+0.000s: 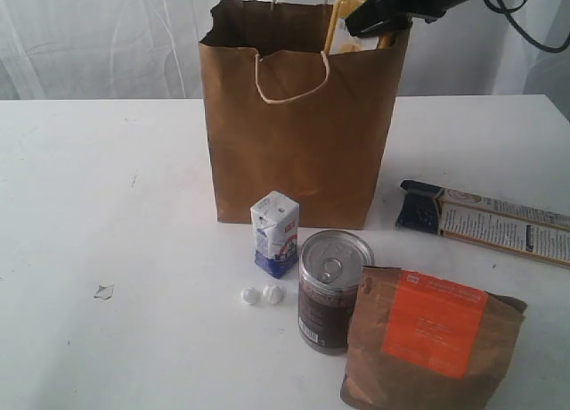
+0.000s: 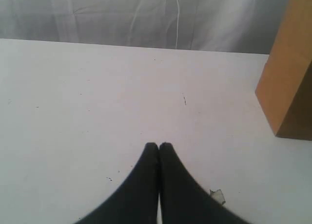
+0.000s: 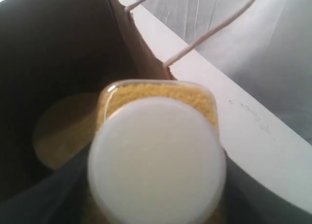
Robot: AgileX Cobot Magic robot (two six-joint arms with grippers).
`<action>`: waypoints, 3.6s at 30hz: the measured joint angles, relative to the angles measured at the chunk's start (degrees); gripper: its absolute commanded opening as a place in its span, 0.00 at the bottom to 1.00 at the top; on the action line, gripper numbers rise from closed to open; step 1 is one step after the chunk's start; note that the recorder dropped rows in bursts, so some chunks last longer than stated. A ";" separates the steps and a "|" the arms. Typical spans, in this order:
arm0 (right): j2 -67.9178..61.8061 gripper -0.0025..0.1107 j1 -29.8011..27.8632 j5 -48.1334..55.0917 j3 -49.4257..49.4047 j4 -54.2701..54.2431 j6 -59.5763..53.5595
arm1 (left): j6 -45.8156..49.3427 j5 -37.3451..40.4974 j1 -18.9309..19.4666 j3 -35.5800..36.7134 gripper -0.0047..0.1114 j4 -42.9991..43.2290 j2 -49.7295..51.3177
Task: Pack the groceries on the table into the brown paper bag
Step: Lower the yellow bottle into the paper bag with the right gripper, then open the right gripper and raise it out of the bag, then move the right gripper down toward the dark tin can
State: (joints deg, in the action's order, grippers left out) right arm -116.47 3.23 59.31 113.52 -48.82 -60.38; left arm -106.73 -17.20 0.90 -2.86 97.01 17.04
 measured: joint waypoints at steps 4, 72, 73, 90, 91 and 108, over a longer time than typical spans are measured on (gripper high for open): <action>0.00 0.37 0.10 0.00 0.00 0.64 1.81 | 0.11 0.00 0.00 0.00 0.04 0.00 0.00; 31.12 0.02 -5.22 5.92 -35.04 15.02 10.39 | 0.11 -0.21 0.00 1.17 0.04 0.00 0.00; 31.54 0.02 -4.93 6.16 -35.97 12.91 8.67 | 0.11 -0.21 0.00 1.62 0.04 0.00 0.00; 32.28 0.02 12.28 -3.40 -46.53 9.78 -0.23 | 1.22 -0.77 0.00 2.65 0.04 1.81 -7.80; 32.28 0.02 13.37 -5.71 -47.09 10.76 -0.34 | 1.22 -0.77 0.00 2.65 0.04 1.81 -8.03; 32.28 0.02 20.25 -15.33 -52.06 12.03 -0.59 | 1.41 -1.02 0.00 2.65 0.04 1.81 -16.79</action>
State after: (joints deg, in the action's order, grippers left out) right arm -84.19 23.49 43.99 61.46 -36.79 -60.97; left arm -105.32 -18.22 0.90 -0.21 98.82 0.24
